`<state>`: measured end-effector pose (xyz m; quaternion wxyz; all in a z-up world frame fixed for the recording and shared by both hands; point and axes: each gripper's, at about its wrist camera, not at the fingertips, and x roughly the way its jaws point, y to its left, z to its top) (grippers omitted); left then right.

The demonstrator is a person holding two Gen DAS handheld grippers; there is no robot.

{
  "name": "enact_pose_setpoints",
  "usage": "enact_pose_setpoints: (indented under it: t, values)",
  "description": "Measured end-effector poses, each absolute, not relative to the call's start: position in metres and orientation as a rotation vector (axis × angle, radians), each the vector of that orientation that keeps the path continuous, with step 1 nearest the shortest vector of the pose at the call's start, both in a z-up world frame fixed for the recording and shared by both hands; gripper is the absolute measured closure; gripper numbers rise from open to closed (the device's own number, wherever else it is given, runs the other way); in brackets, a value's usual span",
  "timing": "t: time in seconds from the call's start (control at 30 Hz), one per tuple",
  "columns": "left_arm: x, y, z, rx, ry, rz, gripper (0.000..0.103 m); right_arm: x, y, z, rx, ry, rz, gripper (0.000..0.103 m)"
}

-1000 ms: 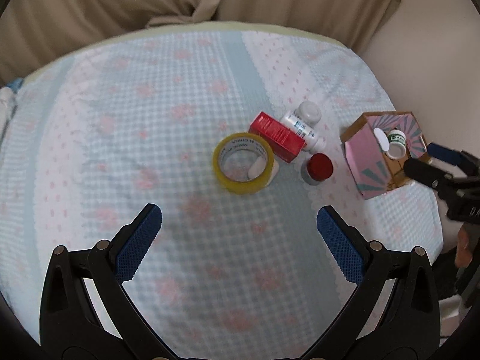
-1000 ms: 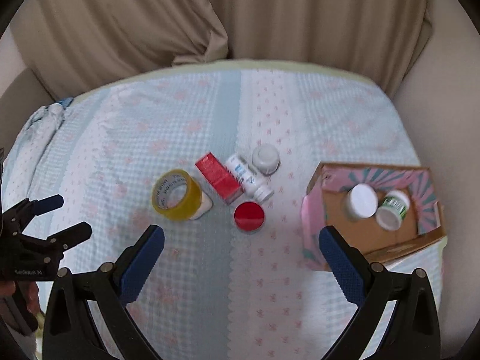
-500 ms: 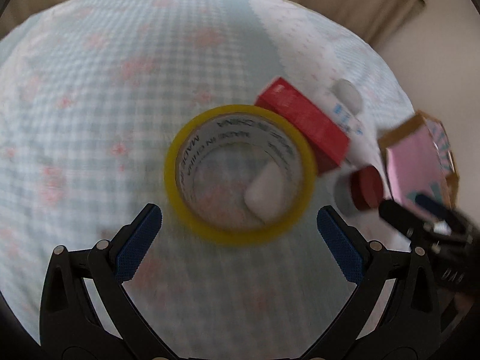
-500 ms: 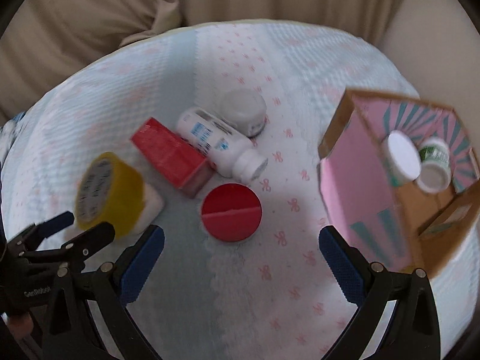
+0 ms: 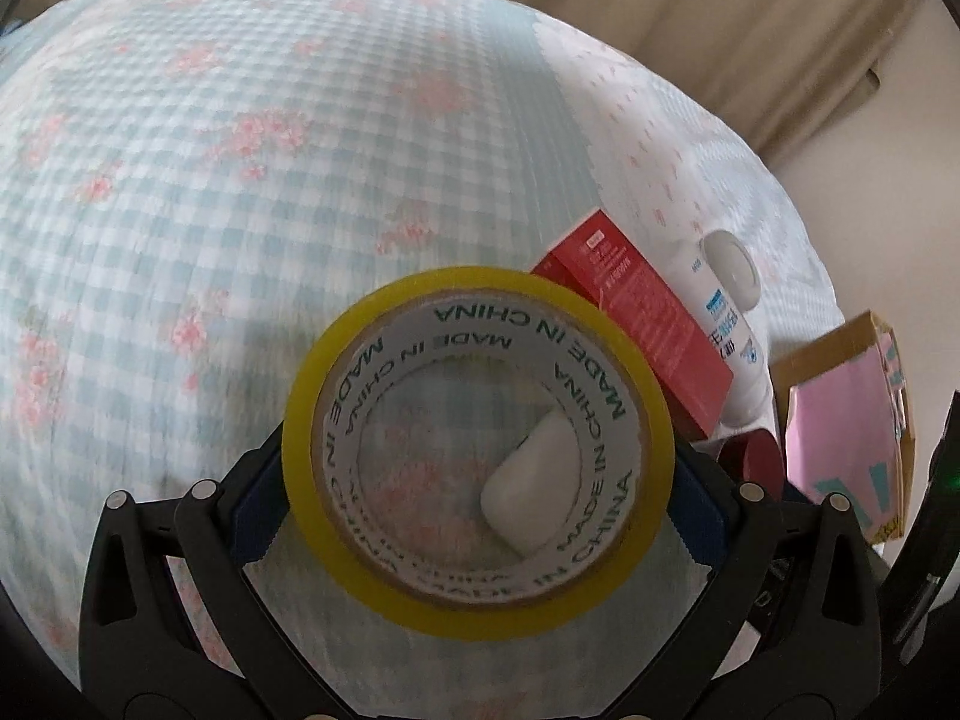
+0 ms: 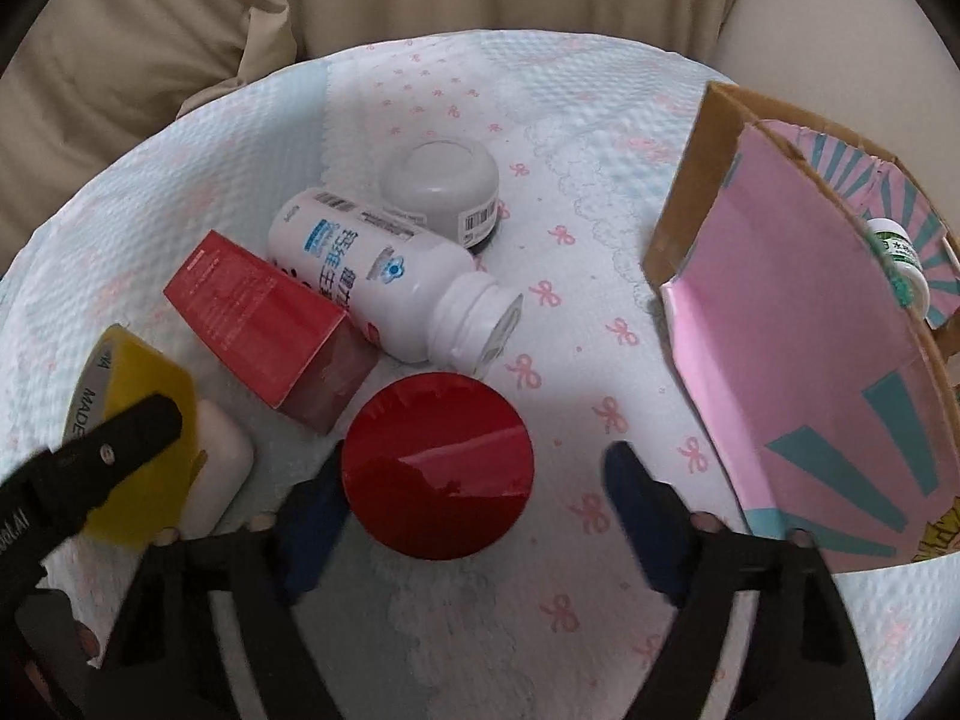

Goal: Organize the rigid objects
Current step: 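Grasp the yellow tape roll with the left tool while the right tool grasps the red lid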

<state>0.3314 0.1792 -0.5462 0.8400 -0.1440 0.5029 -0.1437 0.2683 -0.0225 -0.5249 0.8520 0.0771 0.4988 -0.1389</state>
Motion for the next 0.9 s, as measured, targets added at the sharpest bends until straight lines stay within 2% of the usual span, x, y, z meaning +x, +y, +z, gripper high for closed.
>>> enact_pose_setpoints:
  t: [0.13, 0.17, 0.6, 0.9]
  values:
    - [0.332, 0.178, -0.544, -0.29, 1.054, -0.297, 0.003, 0.27, -0.017, -0.525, 0.164, 1.051, -0.254, 0.052]
    - [0.333, 0.177, -0.543, -0.287, 1.053, -0.297, 0.004, 0.271, -0.014, -0.525, 0.156, 1.056, -0.246, 0.053]
    - [0.322, 0.184, -0.535, -0.266, 1.057, -0.277, 0.004, 0.27, -0.012, -0.522, 0.137, 1.059, -0.236, 0.053]
    - [0.304, 0.197, -0.497, -0.227, 1.009, -0.256, 0.004, 0.254, -0.009, -0.494, 0.146, 1.03, -0.221, 0.053]
